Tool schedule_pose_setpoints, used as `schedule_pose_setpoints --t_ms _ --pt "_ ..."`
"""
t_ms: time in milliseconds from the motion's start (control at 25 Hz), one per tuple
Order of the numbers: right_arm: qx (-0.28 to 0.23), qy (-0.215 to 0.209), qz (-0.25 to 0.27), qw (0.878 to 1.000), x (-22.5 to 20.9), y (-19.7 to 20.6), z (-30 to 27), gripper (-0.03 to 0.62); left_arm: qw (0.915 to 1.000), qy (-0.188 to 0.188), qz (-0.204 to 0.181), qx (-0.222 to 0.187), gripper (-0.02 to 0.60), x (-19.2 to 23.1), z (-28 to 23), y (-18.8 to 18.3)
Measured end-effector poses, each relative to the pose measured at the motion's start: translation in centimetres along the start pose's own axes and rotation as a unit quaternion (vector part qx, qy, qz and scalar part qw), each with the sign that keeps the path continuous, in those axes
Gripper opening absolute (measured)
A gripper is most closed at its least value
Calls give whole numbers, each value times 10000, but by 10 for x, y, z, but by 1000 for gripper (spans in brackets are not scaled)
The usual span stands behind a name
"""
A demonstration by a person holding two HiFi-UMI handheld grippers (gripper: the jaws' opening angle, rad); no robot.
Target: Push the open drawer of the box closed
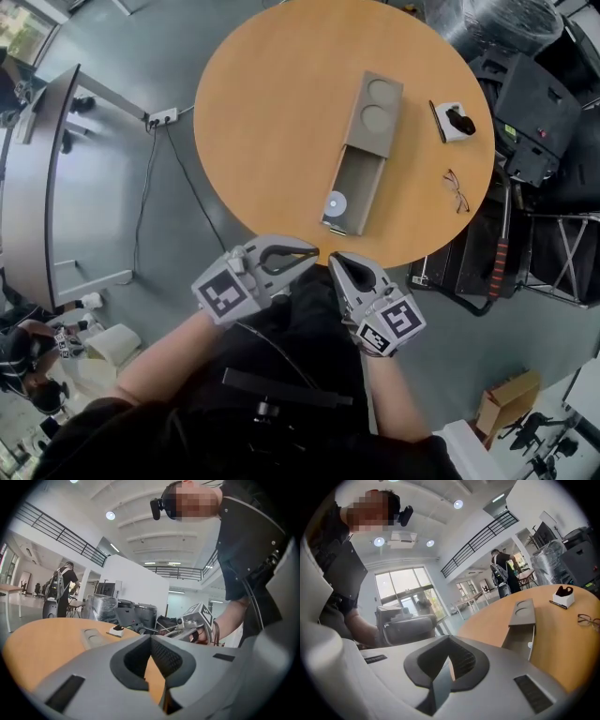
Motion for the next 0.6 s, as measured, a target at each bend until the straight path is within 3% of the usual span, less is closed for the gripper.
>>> schedule_pose_setpoints --t_ms 600 --pt "268 241 -771 9964 -98 80 -50 9 9973 46 492 548 34 16 -40 111"
Point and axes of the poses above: the fingertips, and each gripper's own axes: z backward along the fingers, x to its left, y out of its underside, the point moved 5 cm from there along z, backward along the fingers, and after that the axes turned 15 degrees about -z, right-handed, at the moved point
